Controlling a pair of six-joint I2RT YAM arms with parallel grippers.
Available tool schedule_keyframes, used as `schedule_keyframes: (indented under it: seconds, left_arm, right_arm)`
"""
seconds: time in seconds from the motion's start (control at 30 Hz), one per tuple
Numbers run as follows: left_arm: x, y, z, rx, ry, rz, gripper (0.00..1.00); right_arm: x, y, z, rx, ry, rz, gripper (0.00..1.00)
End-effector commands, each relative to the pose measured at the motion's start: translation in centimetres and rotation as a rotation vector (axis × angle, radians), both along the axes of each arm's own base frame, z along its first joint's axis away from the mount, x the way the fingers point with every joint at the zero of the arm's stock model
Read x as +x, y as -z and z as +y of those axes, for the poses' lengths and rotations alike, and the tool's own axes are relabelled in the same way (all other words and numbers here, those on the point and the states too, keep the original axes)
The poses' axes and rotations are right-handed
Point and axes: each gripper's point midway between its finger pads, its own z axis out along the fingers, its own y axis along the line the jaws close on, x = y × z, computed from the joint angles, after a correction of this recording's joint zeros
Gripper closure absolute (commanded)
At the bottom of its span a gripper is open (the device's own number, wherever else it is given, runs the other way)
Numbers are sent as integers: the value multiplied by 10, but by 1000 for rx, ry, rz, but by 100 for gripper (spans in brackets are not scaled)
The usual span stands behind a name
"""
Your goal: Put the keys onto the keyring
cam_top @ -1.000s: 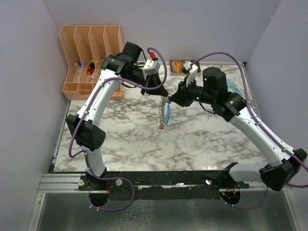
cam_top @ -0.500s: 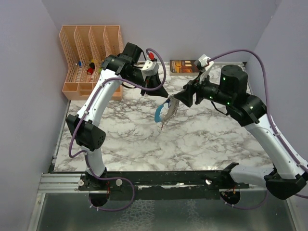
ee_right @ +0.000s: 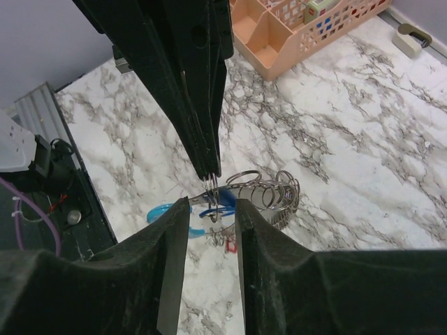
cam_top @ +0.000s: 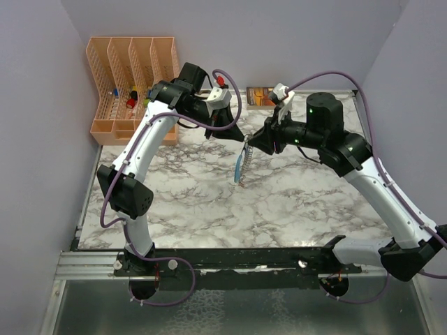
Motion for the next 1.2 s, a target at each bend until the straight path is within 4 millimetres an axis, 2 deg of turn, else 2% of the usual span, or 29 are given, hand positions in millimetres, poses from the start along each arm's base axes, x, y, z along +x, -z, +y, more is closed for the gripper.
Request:
schedule_keyframes:
  seconds: [0.0,0.27,0.4,0.63,0.77,0.83,1.03,1.13,1.17]
  left_arm:
    - [-8,-14,-2,-65,40,11,100]
    - [-8,-14,-3,-68,42,18,100]
    - [-8,-13,-3,-65,43,26,100]
    - [-8,-13,-3,-65,43,29,100]
    - [-8,-11,-3,-61,42,34,100]
    - [-7,-11,-3,-56,37,32,100]
    - [-7,-7,-3,-49,35,38,100]
    - [-7,-8,-3,-50,36,39,100]
    - [-7,-8,-3,-51,37,38,100]
  right_arm:
    - [2,-7,6,18,-37,-39,69]
    - [6,-4,9,13,-44,-36,72]
    - [8,-2,11,9,-43,-31,79]
    - [13,2,16,5,-55,-24,79]
    - [15,4,17,3,-48,-18,97]
    - [16,3,15,4,-30,-14,99]
    - [16,-10,6,22,26,-35,96]
    - [14,-13,5,30,28,-34,75]
    - [14,-14,5,32,28,-34,74]
